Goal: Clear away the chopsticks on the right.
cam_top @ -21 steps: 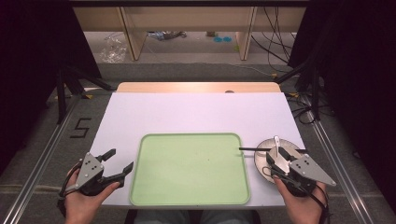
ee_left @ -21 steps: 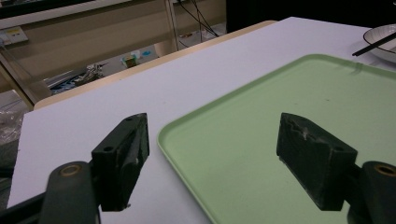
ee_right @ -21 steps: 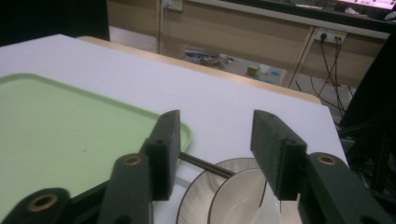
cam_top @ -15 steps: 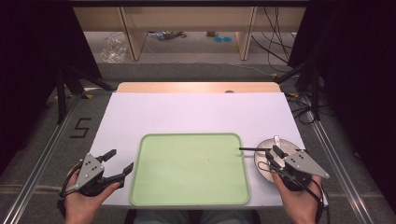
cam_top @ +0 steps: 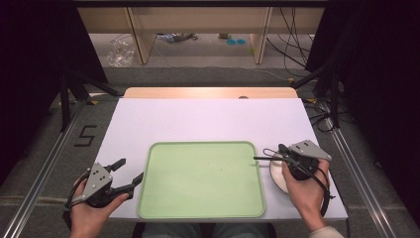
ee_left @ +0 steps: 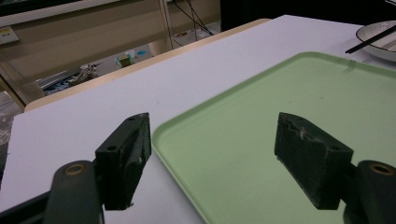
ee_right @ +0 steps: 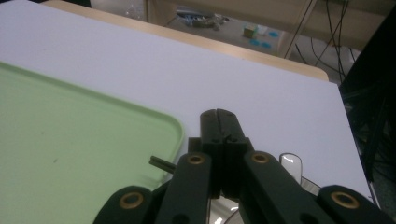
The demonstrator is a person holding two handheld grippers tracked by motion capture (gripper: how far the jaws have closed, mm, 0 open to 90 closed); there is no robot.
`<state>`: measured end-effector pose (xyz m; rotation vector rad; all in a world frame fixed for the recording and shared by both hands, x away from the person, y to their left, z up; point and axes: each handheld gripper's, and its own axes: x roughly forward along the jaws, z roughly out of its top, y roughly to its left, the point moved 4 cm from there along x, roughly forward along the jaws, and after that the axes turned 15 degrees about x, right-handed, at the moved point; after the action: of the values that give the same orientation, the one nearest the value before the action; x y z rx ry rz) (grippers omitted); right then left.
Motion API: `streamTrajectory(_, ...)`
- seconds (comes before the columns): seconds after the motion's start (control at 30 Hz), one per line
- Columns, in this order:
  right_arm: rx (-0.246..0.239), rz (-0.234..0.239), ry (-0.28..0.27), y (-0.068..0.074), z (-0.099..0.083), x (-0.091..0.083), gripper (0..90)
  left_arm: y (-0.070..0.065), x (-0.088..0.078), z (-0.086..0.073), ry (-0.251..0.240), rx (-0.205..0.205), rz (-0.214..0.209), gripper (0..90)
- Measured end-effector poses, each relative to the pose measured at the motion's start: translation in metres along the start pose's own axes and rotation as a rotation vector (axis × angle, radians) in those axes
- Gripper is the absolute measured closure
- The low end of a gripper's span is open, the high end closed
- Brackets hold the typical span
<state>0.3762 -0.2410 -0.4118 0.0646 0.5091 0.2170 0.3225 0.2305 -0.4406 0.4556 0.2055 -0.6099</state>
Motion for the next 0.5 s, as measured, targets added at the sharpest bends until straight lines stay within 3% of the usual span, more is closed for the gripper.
streamTrajectory(0.5, 0.073, -0.04, 0.183, -0.004, 0.004, 0.035, 90.0, 0.0, 0.002, 0.0, 0.003, 0.008, -0.006, 27.9)
